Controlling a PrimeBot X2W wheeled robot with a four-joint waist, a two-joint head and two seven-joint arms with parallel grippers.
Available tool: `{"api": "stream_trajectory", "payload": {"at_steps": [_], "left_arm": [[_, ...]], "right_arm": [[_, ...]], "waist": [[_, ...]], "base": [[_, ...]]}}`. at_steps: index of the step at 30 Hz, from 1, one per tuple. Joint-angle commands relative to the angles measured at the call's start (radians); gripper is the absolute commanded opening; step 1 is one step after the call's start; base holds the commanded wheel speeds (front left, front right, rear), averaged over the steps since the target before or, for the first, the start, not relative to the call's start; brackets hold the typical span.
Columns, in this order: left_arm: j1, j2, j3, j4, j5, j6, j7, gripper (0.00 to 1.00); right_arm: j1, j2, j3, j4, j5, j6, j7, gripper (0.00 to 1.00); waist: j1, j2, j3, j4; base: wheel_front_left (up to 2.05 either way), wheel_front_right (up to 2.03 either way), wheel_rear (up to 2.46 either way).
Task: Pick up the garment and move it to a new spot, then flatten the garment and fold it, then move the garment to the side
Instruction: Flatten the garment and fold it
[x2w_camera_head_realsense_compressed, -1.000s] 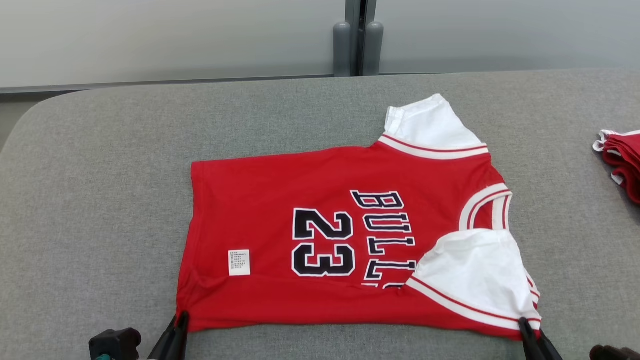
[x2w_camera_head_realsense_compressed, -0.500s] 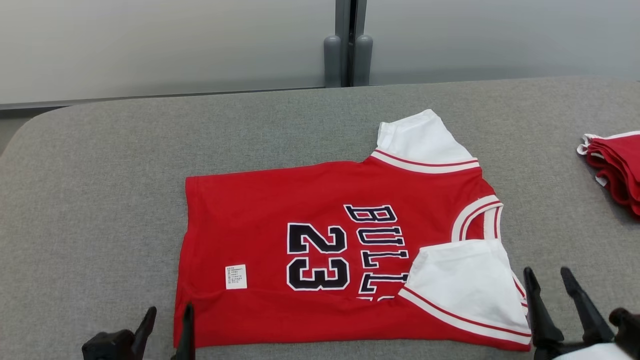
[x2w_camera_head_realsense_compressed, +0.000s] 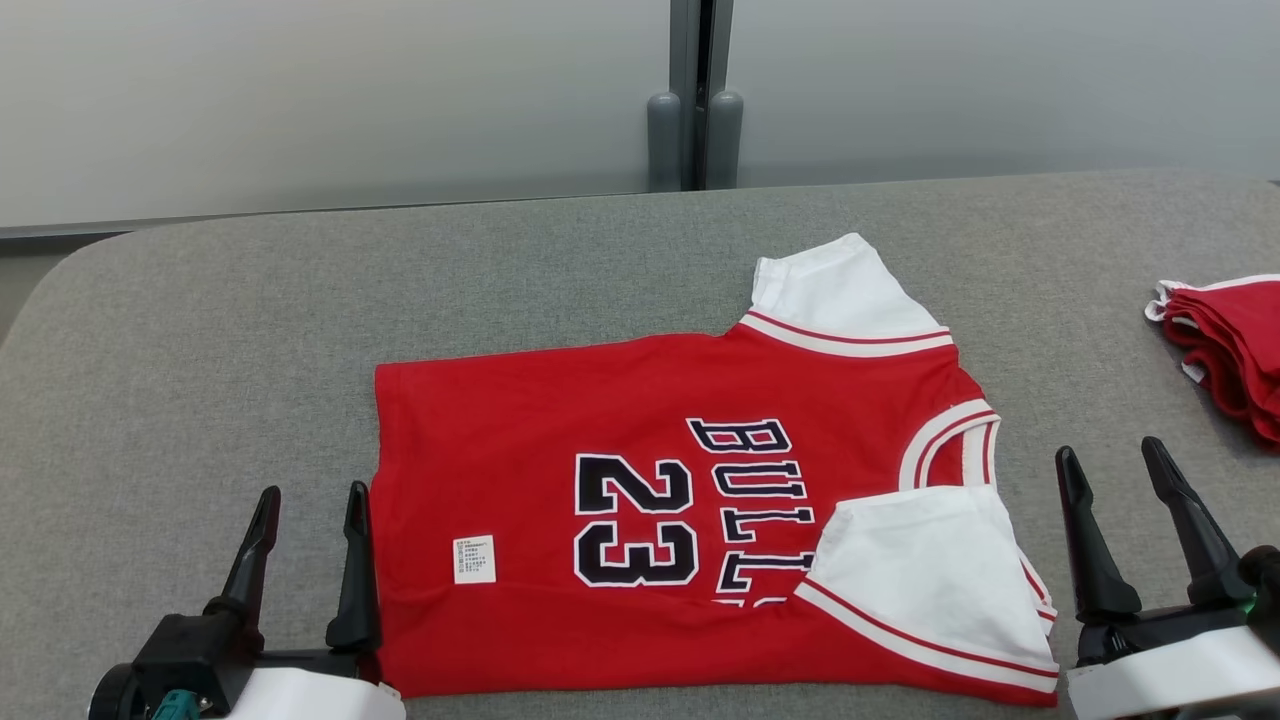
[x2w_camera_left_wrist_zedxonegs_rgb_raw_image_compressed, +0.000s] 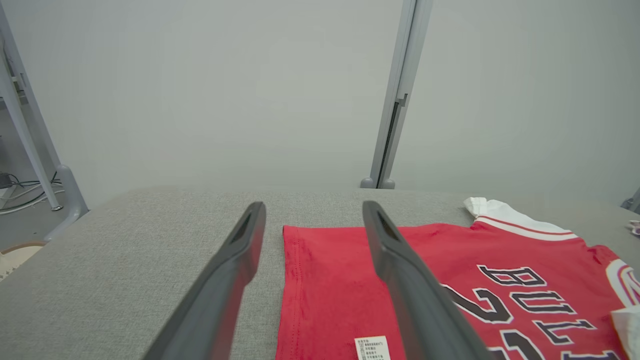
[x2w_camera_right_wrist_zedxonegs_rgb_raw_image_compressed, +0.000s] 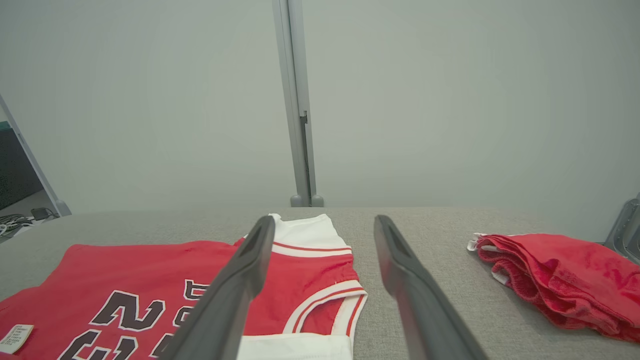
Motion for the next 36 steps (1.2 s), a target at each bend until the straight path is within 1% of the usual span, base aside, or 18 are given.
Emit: {"api": "stream_trajectory", "payload": {"at_steps": [1, 10, 14, 16, 17, 18, 23, 27, 32, 36], "left_arm": [[-0.012, 0.007, 0.003, -0.002, 0.007, 0.008, -0.005, 1.0], [-0.023, 0.014, -0.01, 0.011, 0.009, 0.009, 0.009, 1.0], [-0.058, 0.012, -0.025, 0.029, 0.005, -0.008, 0.021, 1.0], [-0.125, 0.006, -0.039, 0.084, -0.014, -0.04, 0.039, 1.0], [-0.125, 0.006, -0.039, 0.084, -0.014, -0.04, 0.039, 1.0], [-0.156, 0.003, -0.043, 0.106, -0.02, -0.052, 0.043, 1.0], [-0.359, -0.002, -0.042, 0.277, -0.057, -0.124, 0.067, 1.0], [-0.519, 0.006, -0.022, 0.457, -0.096, -0.172, 0.096, 1.0], [-0.672, 0.016, 0.004, 0.687, -0.146, -0.221, 0.133, 1.0], [-0.746, 0.018, 0.019, 0.841, -0.179, -0.242, 0.167, 1.0]], "right_arm": [[0.006, 0.003, 0.002, -0.01, -0.003, 0.0, 0.007, 1.0], [0.012, 0.013, 0.002, -0.014, -0.006, 0.0, 0.019, 1.0], [0.005, 0.015, -0.005, -0.017, -0.003, 0.0, 0.019, 1.0], [-0.009, 0.018, -0.005, -0.02, 0.003, 0.0, 0.021, 1.0], [-0.009, 0.018, -0.005, -0.02, 0.003, 0.0, 0.021, 1.0], [-0.015, 0.021, -0.002, -0.024, 0.005, 0.0, 0.022, 1.0], [-0.059, 0.019, 0.01, -0.035, 0.009, 0.0, 0.016, 1.0], [-0.097, 0.025, 0.028, -0.026, 0.011, 0.0, 0.004, 1.0], [-0.136, 0.033, 0.042, 0.007, 0.021, 0.0, -0.02, 1.0], [-0.155, 0.04, 0.056, 0.038, 0.03, 0.0, -0.038, 1.0]], "waist": [[0.0, -0.0001, 0.0, 0.0], [0.0, -0.0001, 0.012, 0.007], [0.0, -0.0001, 0.029, 0.011], [0.0, -0.0001, 0.062, 0.011], [0.0, -0.0001, 0.062, 0.011], [0.0, -0.0001, 0.078, 0.009], [0.0, -0.0001, 0.178, -0.013], [0.0, -0.0001, 0.241, -0.038], [0.0, -0.0001, 0.287, -0.064], [0.0, -0.0001, 0.297, -0.077]], "base": [[0.0, 0.0, 0.0], [0.0, 0.0, 0.0], [0.0, 0.0, 0.0], [0.0, 0.0, 0.0], [0.0, 0.0, 0.0], [0.0, 0.0, 0.0], [0.0, 0.0, 0.0], [0.0, 0.0, 0.0], [0.0, 0.0, 0.0], [0.0, 0.0, 0.0]]}}
